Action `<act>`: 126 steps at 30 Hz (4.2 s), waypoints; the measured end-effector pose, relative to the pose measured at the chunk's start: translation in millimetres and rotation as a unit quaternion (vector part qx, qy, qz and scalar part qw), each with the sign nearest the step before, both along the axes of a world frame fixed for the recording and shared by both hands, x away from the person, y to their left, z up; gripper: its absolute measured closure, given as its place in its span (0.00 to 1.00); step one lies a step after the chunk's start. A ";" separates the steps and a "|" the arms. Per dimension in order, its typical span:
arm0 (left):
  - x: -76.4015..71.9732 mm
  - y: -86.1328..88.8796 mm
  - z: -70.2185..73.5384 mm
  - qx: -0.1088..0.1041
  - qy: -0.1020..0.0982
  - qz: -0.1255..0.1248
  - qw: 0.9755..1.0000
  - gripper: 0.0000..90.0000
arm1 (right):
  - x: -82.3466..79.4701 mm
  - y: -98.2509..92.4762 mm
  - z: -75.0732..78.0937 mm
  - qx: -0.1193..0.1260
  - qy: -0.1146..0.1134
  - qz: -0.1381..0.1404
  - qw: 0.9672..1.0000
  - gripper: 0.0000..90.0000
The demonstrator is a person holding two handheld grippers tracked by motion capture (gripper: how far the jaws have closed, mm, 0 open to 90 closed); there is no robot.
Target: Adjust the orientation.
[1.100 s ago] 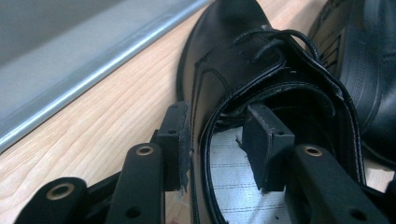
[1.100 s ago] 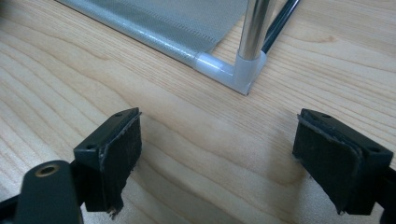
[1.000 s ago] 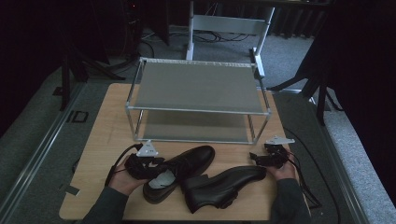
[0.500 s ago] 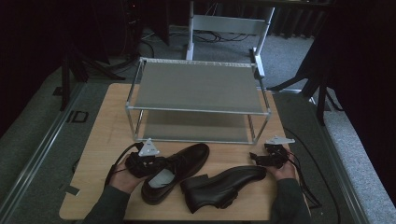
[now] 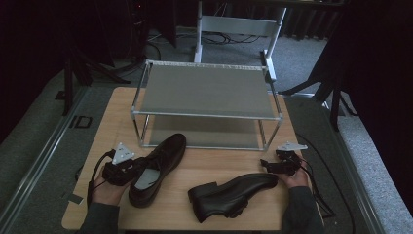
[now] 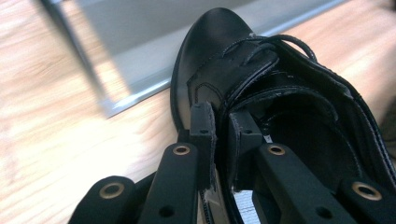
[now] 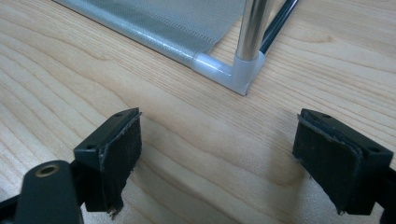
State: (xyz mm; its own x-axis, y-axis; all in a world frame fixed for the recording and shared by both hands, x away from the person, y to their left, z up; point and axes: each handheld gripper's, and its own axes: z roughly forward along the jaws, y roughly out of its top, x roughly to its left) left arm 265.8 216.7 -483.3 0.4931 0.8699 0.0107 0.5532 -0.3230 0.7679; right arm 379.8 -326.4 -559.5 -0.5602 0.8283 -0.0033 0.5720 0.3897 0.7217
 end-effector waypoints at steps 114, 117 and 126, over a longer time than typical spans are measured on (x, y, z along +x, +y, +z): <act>-31.8 -9.7 -57.4 -0.029 0.104 -0.045 0.993 1.00 | -136.7 36.9 81.4 0.051 -0.052 0.112 0.991 0.71; -31.9 -9.3 -57.8 -0.031 0.104 -0.045 0.993 1.00 | -127.8 41.2 82.6 0.048 -0.057 0.109 0.991 0.70; -31.5 -8.7 -58.4 -0.033 0.103 -0.045 0.993 0.99 | -111.1 60.0 81.1 0.045 -0.058 0.107 0.992 0.66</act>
State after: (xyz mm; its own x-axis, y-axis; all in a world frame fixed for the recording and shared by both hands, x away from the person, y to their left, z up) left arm 234.3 208.0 -541.7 0.5540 0.8181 -0.1541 0.6723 -0.3305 0.6624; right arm 268.8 -266.4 -478.4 -0.7240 0.6897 -0.0094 0.3942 0.4249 0.8149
